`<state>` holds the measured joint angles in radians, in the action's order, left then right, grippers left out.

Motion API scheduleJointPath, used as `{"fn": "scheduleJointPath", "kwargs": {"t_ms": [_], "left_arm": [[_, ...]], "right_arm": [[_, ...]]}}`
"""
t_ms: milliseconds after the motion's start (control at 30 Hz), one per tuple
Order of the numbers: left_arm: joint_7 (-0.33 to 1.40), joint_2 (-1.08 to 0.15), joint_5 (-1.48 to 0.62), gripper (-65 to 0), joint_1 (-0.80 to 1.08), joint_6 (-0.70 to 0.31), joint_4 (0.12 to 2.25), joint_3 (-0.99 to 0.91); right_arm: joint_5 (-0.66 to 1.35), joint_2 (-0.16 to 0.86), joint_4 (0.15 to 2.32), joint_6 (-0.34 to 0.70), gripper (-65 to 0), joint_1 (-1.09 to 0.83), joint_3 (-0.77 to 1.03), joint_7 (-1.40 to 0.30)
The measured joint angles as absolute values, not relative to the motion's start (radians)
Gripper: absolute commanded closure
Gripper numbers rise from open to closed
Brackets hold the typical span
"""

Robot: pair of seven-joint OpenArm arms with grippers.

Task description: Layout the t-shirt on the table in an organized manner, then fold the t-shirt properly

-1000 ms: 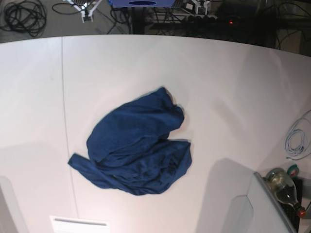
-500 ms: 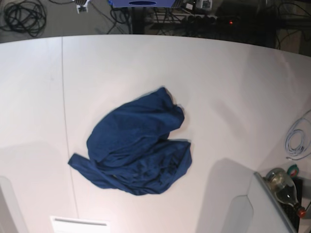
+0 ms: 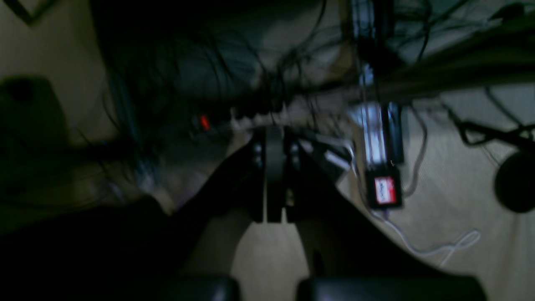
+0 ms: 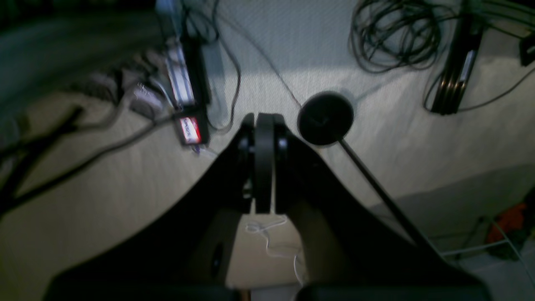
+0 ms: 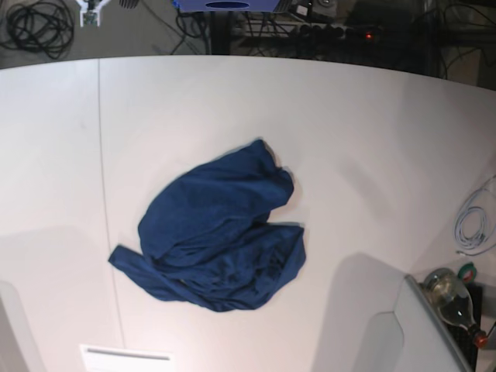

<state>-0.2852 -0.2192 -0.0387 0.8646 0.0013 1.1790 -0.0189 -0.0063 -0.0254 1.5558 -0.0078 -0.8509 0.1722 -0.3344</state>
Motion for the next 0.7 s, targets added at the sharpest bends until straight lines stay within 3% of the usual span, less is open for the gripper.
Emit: {"fn": "scheduleJointPath", "kwargs": {"t_ms": [167,333,433,500,600,700], "left_arm": [[-0.286,-0.250,-0.039,0.0,0.924,-0.001,1.436,-0.020],[-0.242,-0.247,-0.043,0.0,0.897,0.003,1.621,-0.021],[-0.099,-0.192,-0.043,0.0,0.820,0.000,1.727,-0.015],[0.052,-0.120,-0.044,0.0,0.735,0.002,1.757,-0.023],[0.221,-0.023,-0.047,0.0,0.633,-0.008,1.778,-0.041],[0.315,0.056,-0.046,0.0,0.564,0.003,1.770,-0.088]], "right_arm": [[-0.004,-0.030,1.811,-0.006,0.0,-0.828,0.179,-0.346],[0.002,-0.030,1.896,0.004,-2.7,-0.535,0.173,-0.523],[-0.001,-0.028,1.884,0.019,-14.1,-0.309,0.170,-0.699],[-0.002,-0.025,1.848,0.097,-21.5,-0.164,0.171,-0.800],[0.001,-0.028,1.733,0.240,-33.3,0.012,0.177,-0.870],[-0.006,-0.025,1.571,0.293,-44.7,0.133,0.179,-0.872]]}}
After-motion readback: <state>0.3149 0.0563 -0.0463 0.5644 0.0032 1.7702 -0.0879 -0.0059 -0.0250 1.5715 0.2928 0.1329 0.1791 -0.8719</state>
